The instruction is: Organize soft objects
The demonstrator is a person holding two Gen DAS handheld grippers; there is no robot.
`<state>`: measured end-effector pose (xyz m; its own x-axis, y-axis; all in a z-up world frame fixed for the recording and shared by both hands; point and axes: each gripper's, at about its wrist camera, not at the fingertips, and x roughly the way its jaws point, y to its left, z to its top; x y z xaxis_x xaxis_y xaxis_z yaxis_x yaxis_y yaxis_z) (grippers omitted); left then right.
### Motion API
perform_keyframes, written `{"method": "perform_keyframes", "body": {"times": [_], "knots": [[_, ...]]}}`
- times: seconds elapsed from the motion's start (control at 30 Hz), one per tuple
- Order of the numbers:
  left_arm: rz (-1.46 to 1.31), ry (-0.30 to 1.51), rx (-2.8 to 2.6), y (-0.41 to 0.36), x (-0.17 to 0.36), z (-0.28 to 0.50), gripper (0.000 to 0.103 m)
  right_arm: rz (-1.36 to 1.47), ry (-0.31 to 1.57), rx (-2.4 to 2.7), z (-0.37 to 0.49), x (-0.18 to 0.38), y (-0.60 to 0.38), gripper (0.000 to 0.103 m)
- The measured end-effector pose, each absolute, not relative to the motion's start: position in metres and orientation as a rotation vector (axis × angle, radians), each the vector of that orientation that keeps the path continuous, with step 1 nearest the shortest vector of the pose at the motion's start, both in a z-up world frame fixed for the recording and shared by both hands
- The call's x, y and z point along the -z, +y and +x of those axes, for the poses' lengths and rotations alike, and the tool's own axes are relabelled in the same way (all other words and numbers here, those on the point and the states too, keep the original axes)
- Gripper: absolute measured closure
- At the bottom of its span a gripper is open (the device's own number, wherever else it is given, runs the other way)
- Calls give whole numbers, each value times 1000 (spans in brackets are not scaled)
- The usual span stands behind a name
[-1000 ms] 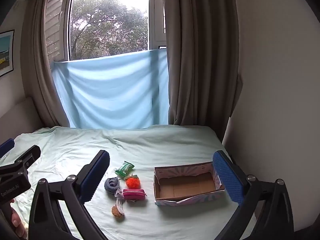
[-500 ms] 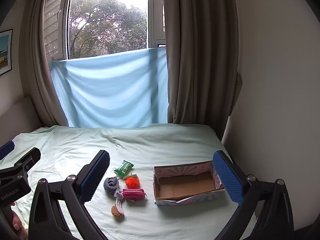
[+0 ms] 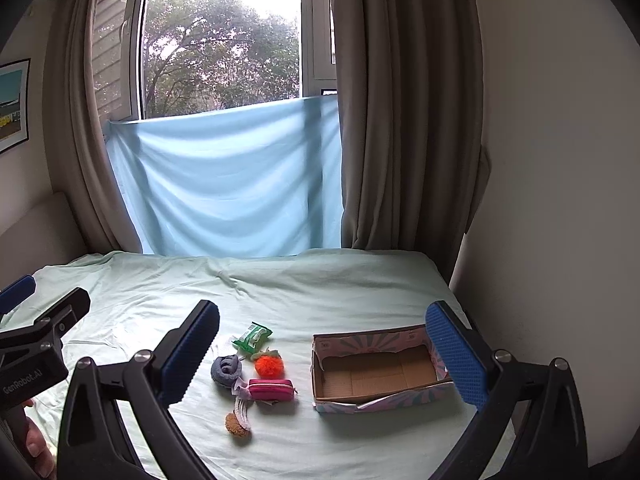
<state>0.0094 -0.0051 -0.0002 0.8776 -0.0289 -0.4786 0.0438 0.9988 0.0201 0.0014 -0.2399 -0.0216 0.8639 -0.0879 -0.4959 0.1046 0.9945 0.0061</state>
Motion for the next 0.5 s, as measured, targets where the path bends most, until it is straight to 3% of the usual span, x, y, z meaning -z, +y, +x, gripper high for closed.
{"method": "perform_keyframes", "body": {"times": [0.5], "knots": [[16, 502, 33, -5, -1, 9, 0, 45, 510, 76, 4, 23, -245, 0]]}}
